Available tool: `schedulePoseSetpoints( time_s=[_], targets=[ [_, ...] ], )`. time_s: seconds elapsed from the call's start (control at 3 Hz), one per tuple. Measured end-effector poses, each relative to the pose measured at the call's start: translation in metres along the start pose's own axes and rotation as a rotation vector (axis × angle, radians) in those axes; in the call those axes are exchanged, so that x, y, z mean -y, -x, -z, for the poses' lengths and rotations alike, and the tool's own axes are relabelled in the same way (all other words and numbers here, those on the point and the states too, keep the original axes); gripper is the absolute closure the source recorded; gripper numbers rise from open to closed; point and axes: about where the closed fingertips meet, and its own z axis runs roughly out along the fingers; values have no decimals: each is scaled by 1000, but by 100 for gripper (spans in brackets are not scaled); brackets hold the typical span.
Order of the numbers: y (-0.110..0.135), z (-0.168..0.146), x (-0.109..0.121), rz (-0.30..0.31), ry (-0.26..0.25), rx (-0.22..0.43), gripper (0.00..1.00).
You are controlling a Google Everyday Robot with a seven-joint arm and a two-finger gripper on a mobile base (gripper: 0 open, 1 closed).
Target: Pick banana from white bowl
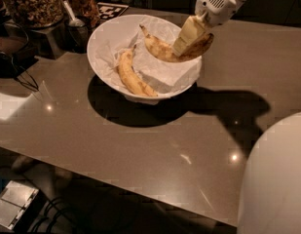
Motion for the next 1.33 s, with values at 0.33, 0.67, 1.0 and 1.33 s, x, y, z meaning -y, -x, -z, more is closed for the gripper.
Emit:
schedulePoseSetpoints(
  time_s=[0.33,0.67,1.0,1.33],
  targets=[
    [-11,32,-19,77,58,92,100],
    [-22,55,-38,144,85,134,100],
    [-34,69,-55,190,96,144,100],
    [-63,71,-76,206,105,112,100]
  ],
)
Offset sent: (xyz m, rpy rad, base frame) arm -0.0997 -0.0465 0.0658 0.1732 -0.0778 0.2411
